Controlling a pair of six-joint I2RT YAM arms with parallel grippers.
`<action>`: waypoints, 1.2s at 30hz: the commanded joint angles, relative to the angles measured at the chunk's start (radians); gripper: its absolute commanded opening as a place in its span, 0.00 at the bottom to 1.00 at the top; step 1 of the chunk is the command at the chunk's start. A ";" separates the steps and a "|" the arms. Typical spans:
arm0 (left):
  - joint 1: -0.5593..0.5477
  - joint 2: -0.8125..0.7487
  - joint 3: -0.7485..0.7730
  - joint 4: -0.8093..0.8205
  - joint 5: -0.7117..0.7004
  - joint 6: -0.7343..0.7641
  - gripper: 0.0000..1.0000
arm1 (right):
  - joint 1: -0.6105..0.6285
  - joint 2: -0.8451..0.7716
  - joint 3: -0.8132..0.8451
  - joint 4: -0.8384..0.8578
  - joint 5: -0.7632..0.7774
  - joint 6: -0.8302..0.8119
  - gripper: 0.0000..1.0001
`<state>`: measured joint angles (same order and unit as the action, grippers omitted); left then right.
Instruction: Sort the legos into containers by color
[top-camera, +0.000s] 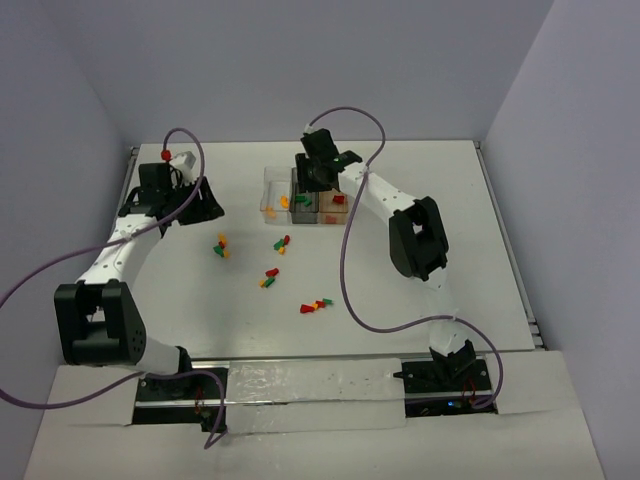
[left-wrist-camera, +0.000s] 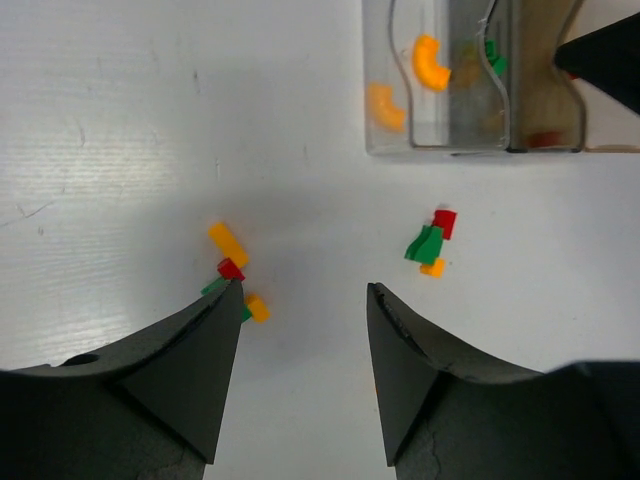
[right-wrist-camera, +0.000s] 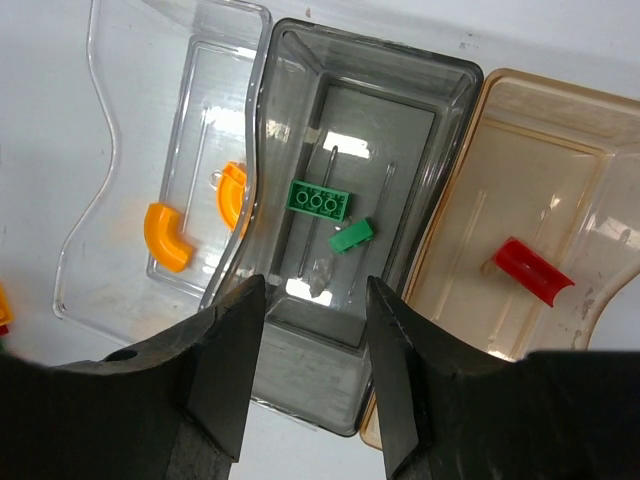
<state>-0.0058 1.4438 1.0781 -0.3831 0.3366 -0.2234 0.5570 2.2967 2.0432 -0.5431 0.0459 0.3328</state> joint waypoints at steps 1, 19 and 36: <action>0.003 0.050 -0.009 -0.035 -0.064 0.002 0.60 | 0.008 -0.017 0.050 -0.003 0.016 -0.006 0.53; 0.003 -0.052 -0.077 -0.062 0.222 0.227 0.59 | 0.012 -0.564 -0.554 0.003 -0.371 -0.443 0.47; 0.003 -0.031 -0.026 -0.059 0.311 0.233 0.60 | 0.192 -0.774 -0.951 -0.202 -0.466 -0.889 0.35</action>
<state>-0.0055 1.4181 1.0062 -0.4526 0.6117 0.0036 0.7102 1.5068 1.0960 -0.7448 -0.4095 -0.5260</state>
